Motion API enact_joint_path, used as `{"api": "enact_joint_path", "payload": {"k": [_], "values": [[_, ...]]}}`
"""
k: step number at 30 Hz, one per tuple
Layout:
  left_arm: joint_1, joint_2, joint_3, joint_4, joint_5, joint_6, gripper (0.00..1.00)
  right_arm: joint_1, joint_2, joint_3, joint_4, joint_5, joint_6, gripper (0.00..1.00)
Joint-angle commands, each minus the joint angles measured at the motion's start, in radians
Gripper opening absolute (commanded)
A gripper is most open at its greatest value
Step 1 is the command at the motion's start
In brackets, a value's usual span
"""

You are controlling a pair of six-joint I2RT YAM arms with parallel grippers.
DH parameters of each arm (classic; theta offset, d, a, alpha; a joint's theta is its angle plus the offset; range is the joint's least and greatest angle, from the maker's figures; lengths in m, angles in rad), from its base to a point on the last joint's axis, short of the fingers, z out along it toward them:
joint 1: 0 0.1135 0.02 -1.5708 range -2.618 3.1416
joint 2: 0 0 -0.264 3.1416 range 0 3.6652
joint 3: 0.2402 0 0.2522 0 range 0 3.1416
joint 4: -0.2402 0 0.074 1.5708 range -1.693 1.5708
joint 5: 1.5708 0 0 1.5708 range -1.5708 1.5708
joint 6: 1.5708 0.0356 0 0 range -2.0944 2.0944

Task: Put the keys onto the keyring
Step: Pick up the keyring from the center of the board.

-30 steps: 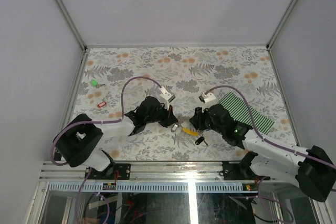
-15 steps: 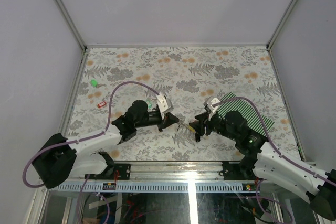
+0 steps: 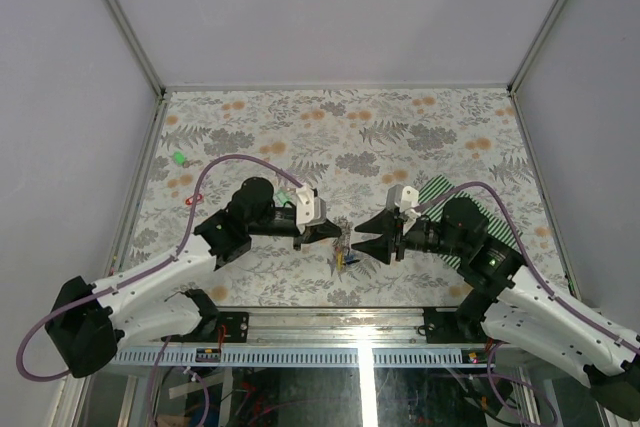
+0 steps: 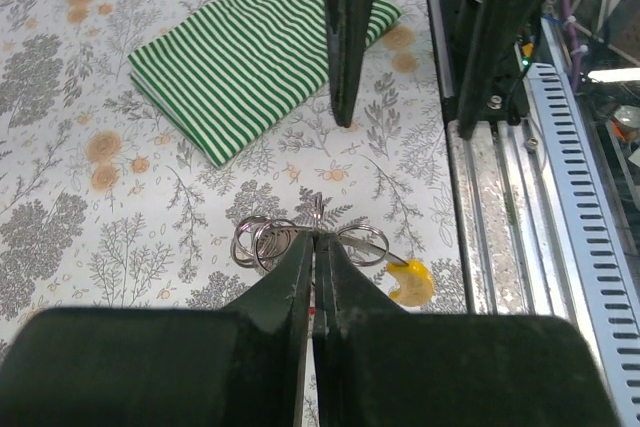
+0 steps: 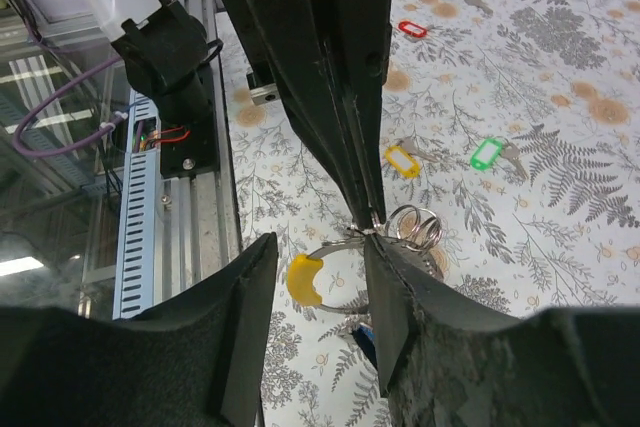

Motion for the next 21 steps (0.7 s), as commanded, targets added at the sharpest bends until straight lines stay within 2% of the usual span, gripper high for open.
{"api": "enact_joint_path", "payload": {"k": [1,10,15,21], "values": [[-0.004,-0.041,0.057,-0.066,0.077,0.043,0.00,-0.001,0.022,0.065,-0.025,-0.070,-0.068,0.46],[-0.004,-0.074,0.070,-0.075,0.084,-0.014,0.00,-0.002,0.070,0.098,-0.029,-0.103,-0.152,0.45],[-0.004,-0.078,0.076,-0.075,0.091,-0.025,0.00,-0.001,0.082,0.089,0.018,-0.108,-0.164,0.38],[-0.004,-0.078,0.087,-0.077,0.106,-0.029,0.00,-0.001,0.111,0.088,0.043,-0.120,-0.174,0.42]]}}
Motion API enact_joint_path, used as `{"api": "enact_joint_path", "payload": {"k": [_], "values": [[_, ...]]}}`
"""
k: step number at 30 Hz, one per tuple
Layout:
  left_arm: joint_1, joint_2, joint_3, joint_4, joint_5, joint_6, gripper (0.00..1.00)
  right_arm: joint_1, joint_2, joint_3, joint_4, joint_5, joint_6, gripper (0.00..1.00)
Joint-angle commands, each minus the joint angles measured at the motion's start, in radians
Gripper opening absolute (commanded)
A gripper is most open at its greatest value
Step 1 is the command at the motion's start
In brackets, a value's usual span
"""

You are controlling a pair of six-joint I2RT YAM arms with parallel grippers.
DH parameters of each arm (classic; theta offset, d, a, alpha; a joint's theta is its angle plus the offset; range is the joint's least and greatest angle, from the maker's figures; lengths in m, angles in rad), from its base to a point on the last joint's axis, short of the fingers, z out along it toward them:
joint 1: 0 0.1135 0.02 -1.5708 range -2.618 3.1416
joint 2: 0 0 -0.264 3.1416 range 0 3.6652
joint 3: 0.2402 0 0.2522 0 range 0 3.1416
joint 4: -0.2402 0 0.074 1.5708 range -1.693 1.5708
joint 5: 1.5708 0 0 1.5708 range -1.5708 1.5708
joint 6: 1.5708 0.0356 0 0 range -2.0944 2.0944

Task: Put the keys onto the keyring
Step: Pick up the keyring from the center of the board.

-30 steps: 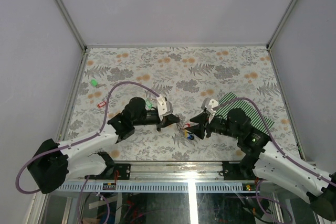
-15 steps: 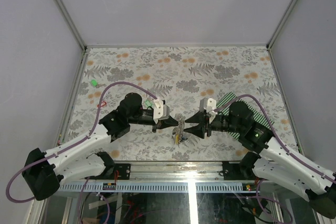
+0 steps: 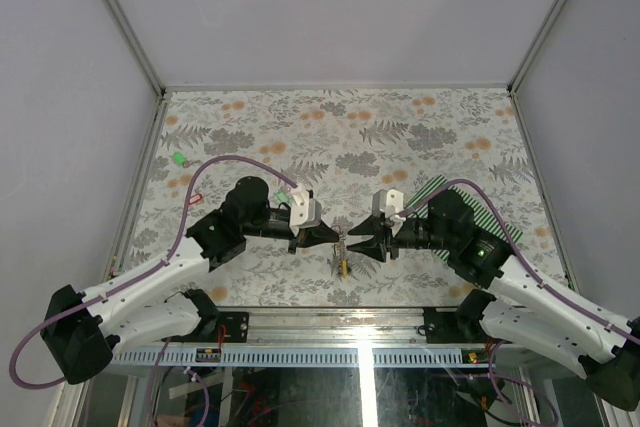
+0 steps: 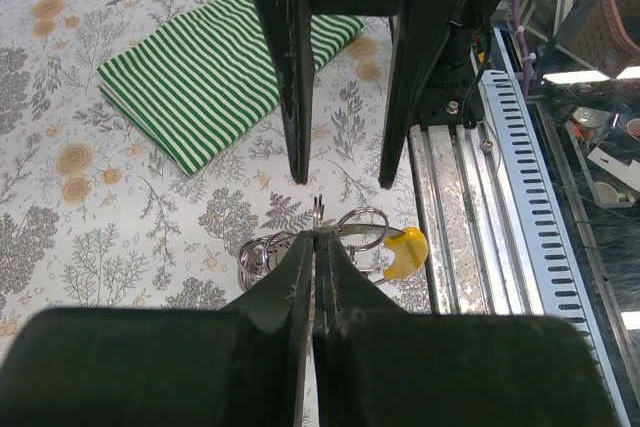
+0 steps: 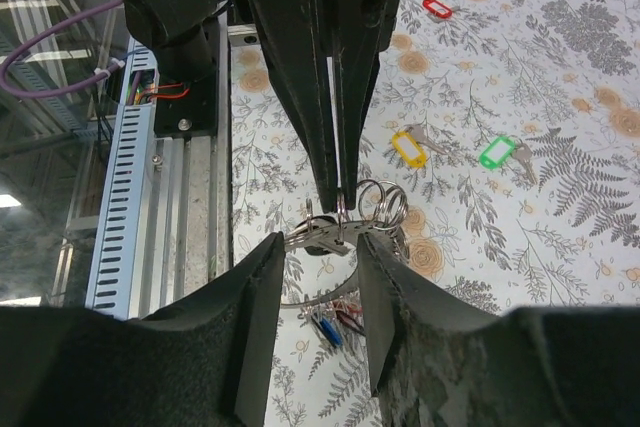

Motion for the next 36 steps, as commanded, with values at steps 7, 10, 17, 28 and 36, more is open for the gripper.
{"api": "enact_joint_path", "payload": {"k": [7,10,17,28,36], "values": [[-0.004,-0.024,0.057,0.012,0.048,-0.008,0.00,-0.002,0.032,0.050,0.087,-0.038,-0.028,0.42],[-0.004,-0.024,0.057,0.009,0.056,-0.006,0.00,-0.001,0.033,0.053,0.087,-0.044,-0.025,0.40],[-0.004,-0.022,0.060,0.003,0.069,0.002,0.00,-0.001,0.046,0.061,0.086,-0.062,-0.017,0.33],[-0.004,-0.016,0.069,0.003,0.092,0.002,0.00,-0.001,0.067,0.066,0.090,-0.072,-0.009,0.27],[-0.004,-0.011,0.069,0.001,0.092,0.002,0.00,-0.001,0.088,0.079,0.098,-0.096,-0.001,0.21]]}}
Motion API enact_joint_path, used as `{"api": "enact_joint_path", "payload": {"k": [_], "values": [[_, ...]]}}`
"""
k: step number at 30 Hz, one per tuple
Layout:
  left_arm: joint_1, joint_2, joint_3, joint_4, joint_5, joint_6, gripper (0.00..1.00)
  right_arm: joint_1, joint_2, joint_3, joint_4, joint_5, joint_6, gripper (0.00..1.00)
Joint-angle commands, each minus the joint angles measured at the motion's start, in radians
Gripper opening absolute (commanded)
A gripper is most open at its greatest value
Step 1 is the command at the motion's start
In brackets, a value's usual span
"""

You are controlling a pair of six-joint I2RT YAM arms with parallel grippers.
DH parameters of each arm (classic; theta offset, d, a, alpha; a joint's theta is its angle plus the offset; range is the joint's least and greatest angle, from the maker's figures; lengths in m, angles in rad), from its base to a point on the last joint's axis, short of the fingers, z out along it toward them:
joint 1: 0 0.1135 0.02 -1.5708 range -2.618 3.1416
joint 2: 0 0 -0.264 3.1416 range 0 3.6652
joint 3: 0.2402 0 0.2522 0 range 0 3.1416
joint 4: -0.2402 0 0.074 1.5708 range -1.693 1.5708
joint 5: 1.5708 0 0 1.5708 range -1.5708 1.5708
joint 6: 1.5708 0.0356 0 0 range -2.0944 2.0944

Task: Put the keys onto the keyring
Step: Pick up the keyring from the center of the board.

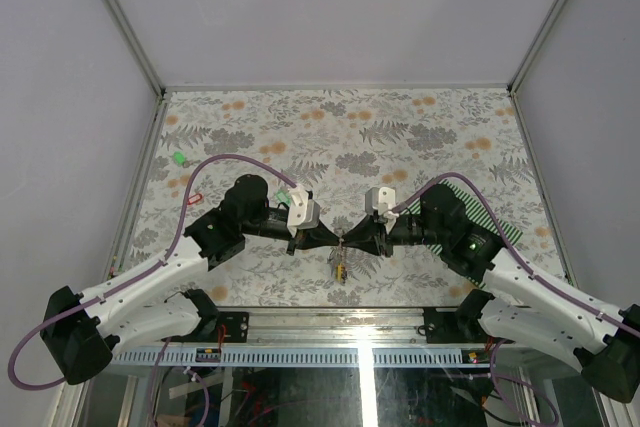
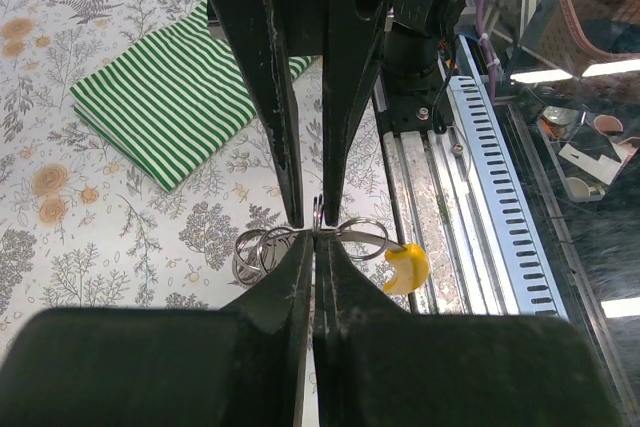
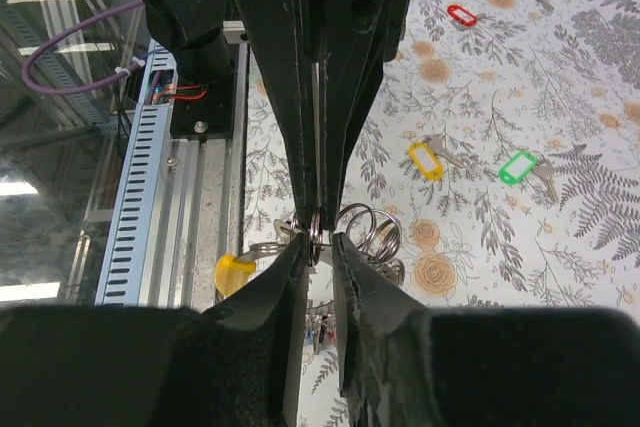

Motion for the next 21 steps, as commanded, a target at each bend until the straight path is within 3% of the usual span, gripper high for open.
{"api": "enact_joint_path", "payload": {"k": [1,6,9,16,21], "values": [[-0.004,-0.007,0.041,0.027,0.025,0.002,0.00,-0.001,0.011,0.057,0.062,-0.043,0.011,0.19],[-0.004,-0.008,0.043,0.025,0.017,0.000,0.00,-0.001,0.017,0.070,0.045,-0.045,0.014,0.00],[-0.004,-0.020,0.032,0.068,-0.035,-0.062,0.03,-0.001,0.008,0.080,0.018,-0.025,0.013,0.00],[-0.004,-0.063,-0.008,0.171,-0.340,-0.328,0.27,-0.001,-0.048,0.066,-0.025,0.059,-0.001,0.00],[-0.004,-0.115,-0.033,0.180,-0.316,-0.350,0.31,-0.002,-0.066,0.082,-0.059,0.068,-0.015,0.00]]}}
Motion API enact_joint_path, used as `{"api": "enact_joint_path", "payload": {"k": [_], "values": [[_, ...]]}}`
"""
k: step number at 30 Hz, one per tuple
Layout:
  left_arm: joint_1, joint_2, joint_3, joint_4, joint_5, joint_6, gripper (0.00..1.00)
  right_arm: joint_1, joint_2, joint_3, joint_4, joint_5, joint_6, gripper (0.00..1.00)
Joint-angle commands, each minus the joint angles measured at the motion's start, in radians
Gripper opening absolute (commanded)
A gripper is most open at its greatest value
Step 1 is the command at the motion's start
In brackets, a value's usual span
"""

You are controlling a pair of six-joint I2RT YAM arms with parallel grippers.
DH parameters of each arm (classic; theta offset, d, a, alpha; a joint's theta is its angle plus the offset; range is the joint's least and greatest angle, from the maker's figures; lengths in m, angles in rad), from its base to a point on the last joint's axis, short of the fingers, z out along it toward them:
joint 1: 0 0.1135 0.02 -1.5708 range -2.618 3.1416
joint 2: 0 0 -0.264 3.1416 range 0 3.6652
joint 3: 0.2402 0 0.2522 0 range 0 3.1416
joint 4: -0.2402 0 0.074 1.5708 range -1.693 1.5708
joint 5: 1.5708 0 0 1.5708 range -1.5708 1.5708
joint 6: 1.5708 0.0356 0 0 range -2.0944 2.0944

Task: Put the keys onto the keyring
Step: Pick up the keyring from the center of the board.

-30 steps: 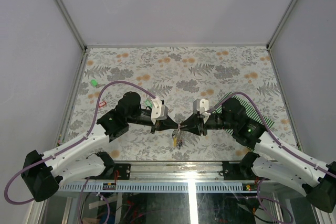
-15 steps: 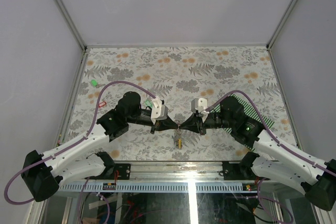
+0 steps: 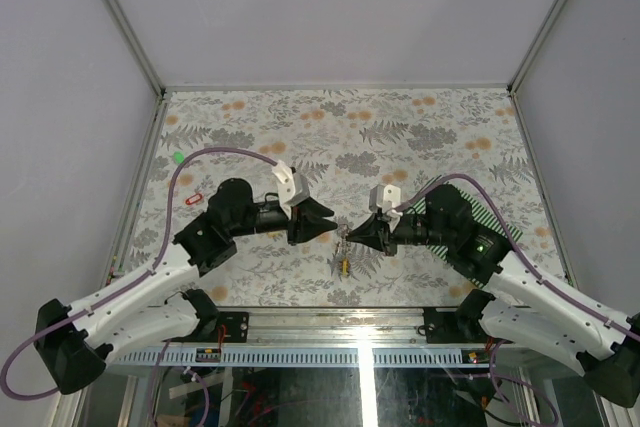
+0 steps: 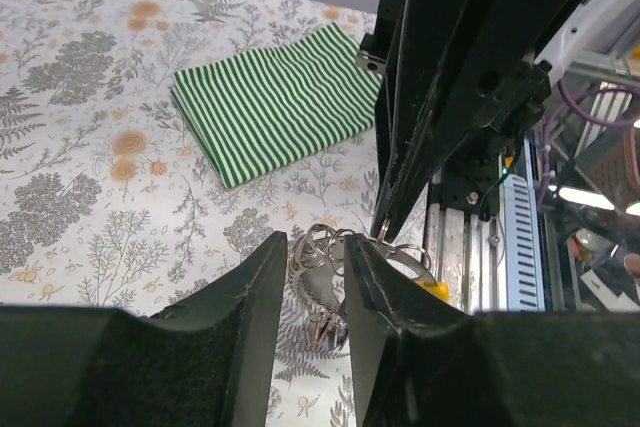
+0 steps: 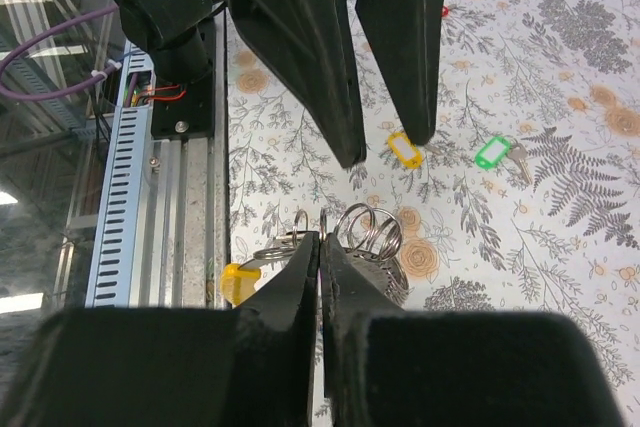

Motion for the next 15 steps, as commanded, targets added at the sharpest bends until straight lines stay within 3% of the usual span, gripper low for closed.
{"api": "enact_joint_path", "payload": {"k": [1,7,15], "values": [[0.000,-0.057,-0.029,0.106,-0.031,-0.067,0.31,-0.001,-0.037,0.061,-0.005,0.008,-0.019,0.00],[0.001,-0.145,-0.080,0.215,0.074,-0.025,0.32,-0.001,-0.080,0.093,0.027,-0.004,0.004,0.00],[0.001,-0.197,-0.090,0.371,0.111,-0.032,0.30,-0.002,-0.132,0.032,0.355,-0.011,0.165,0.00]]}}
